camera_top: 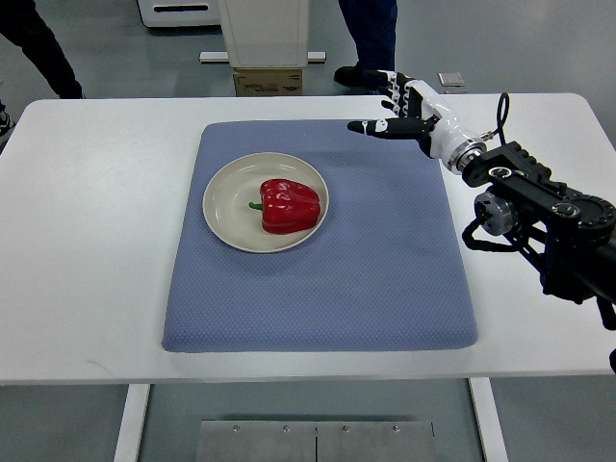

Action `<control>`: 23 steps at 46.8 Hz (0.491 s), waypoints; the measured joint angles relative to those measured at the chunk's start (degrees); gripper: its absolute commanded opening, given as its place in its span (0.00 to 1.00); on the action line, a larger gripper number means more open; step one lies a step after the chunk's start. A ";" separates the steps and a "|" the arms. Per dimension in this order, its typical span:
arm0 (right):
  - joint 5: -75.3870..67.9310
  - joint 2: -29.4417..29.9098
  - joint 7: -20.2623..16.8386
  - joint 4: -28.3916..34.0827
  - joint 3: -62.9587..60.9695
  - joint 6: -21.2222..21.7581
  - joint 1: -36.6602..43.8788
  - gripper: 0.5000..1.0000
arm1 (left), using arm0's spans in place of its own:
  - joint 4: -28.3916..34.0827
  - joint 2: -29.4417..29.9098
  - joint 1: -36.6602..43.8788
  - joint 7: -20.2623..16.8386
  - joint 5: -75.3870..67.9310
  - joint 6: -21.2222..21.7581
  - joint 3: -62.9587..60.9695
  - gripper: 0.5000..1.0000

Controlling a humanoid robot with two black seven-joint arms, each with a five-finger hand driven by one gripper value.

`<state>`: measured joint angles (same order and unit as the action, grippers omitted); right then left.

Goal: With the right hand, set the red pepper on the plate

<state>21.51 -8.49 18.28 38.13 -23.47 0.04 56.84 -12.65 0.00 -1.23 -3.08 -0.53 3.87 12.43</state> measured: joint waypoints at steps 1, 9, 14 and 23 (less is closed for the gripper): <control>-0.04 -0.15 0.01 0.01 -0.59 -0.06 -0.41 1.00 | 0.00 0.00 0.00 0.00 0.00 0.00 -0.01 1.00; -0.07 -1.05 0.01 0.00 -4.72 -0.13 -3.23 1.00 | 0.00 0.00 0.03 0.01 0.00 0.00 -0.03 1.00; -0.15 -1.72 0.16 0.06 -6.54 -1.14 -4.67 1.00 | 0.00 0.00 0.01 0.01 0.00 0.00 0.00 1.00; -0.16 -2.06 0.24 0.11 -10.70 -1.36 -6.42 1.00 | 0.00 0.00 0.01 0.01 0.00 0.00 -0.02 1.00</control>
<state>21.35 -10.56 18.52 38.24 -34.17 -1.32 50.42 -12.66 0.00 -1.22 -3.07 -0.53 3.87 12.40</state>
